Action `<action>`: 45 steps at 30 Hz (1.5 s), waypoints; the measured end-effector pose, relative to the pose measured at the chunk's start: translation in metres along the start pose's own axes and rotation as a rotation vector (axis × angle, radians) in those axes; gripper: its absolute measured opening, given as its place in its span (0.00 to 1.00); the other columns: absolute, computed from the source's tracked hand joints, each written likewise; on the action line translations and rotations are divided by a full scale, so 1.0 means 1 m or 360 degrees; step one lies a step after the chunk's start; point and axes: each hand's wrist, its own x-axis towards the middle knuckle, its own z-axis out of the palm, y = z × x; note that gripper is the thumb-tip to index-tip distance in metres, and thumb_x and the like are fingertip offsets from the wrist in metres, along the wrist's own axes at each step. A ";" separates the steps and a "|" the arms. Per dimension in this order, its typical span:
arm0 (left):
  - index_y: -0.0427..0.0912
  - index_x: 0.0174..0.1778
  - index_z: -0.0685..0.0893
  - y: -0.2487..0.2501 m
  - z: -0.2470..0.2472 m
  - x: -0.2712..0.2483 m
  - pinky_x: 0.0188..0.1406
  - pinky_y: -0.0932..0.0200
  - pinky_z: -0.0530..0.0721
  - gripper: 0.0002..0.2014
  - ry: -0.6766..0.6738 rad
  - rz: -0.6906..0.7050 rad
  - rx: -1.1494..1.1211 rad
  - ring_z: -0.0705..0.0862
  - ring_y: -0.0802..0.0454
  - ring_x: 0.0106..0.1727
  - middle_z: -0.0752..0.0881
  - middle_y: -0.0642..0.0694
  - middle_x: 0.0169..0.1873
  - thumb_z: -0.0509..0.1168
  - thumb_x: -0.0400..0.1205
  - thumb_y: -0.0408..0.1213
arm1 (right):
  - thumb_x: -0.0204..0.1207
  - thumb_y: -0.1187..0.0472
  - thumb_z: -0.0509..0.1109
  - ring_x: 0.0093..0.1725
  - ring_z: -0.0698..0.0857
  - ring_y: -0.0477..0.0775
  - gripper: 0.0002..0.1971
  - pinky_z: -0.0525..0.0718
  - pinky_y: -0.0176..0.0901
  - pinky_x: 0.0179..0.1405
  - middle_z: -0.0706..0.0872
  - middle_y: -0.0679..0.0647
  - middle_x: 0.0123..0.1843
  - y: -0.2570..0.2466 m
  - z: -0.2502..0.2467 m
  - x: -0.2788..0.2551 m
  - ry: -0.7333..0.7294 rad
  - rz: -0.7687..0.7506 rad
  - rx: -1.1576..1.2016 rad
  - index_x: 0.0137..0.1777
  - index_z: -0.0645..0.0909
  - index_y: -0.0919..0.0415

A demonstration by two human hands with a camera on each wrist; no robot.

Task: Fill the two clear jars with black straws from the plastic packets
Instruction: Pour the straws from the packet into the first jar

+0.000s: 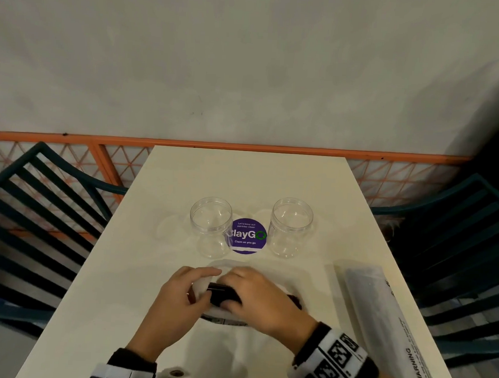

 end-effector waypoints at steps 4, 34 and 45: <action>0.65 0.53 0.82 0.010 -0.005 0.000 0.49 0.65 0.84 0.20 0.0024 0.0147 -0.0091 0.83 0.60 0.52 0.84 0.59 0.48 0.67 0.74 0.31 | 0.73 0.65 0.68 0.60 0.79 0.63 0.20 0.77 0.48 0.57 0.80 0.65 0.62 -0.006 -0.004 0.018 -0.0216 0.0016 -0.0028 0.65 0.74 0.67; 0.43 0.39 0.79 -0.020 -0.010 0.000 0.40 0.70 0.84 0.06 0.0446 -0.0006 -0.0423 0.88 0.53 0.41 0.86 0.45 0.40 0.63 0.79 0.29 | 0.67 0.66 0.75 0.43 0.85 0.32 0.14 0.79 0.26 0.43 0.89 0.40 0.39 0.057 -0.028 -0.015 0.0277 0.0252 0.1062 0.45 0.82 0.45; 0.41 0.26 0.86 -0.010 -0.006 0.004 0.41 0.57 0.82 0.09 0.0391 -0.0044 -0.0689 0.85 0.47 0.36 0.88 0.35 0.30 0.79 0.59 0.37 | 0.56 0.57 0.76 0.38 0.84 0.37 0.11 0.79 0.29 0.40 0.89 0.38 0.36 0.050 -0.011 -0.011 0.0358 0.0213 0.1233 0.40 0.82 0.50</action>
